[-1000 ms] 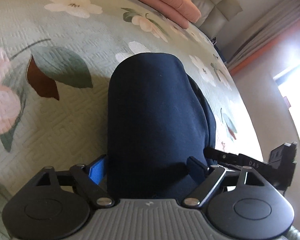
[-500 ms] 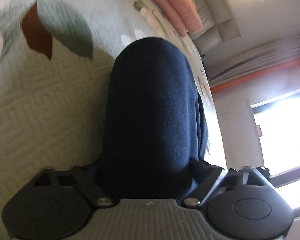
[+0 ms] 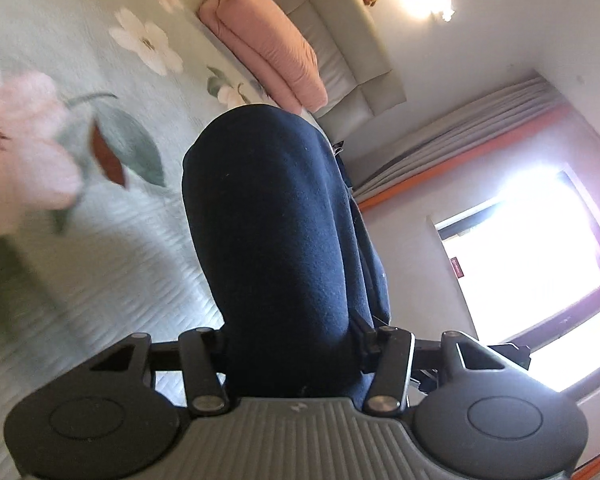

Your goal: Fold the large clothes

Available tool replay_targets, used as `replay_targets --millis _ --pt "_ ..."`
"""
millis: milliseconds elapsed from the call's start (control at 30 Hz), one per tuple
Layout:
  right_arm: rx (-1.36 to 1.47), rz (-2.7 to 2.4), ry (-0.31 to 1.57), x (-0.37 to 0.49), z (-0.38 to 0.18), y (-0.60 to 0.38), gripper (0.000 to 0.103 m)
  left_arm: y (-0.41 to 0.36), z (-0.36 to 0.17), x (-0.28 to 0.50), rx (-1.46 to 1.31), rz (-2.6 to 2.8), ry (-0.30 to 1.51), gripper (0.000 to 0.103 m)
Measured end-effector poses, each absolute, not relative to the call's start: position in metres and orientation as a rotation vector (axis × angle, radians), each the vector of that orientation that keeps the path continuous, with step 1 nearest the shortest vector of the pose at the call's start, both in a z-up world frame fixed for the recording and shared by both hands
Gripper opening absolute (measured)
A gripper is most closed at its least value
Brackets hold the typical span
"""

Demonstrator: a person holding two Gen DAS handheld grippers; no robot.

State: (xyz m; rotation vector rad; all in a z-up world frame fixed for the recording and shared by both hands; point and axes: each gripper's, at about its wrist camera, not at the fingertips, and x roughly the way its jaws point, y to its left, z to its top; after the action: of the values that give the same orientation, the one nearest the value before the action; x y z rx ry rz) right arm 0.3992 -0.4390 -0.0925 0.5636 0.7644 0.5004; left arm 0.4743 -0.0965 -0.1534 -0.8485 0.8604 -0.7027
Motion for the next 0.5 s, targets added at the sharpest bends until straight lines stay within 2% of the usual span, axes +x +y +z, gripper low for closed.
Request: replay_targets --millis 200,400,433,500 --pt "0.579 0.499 0.815 0.354 -0.101 -0.365 0.055 -0.026 -0.159 0.420 -0.837 -0.649 0.894 0.055" --pt "0.564 0.450 0.925 0.326 -0.165 -0.322 0.055 0.013 -0.225 0.383 -0.822 -0.568 0.981 0.058" --pt "0.552 0.433 0.925 0.322 -0.177 -0.320 0.057 0.015 -0.236 0.379 -0.806 -0.564 0.983 0.060" --pt "0.605 0.421 0.919 0.315 -0.190 -0.325 0.069 0.022 -0.244 0.373 -0.849 -0.570 0.953 0.060"
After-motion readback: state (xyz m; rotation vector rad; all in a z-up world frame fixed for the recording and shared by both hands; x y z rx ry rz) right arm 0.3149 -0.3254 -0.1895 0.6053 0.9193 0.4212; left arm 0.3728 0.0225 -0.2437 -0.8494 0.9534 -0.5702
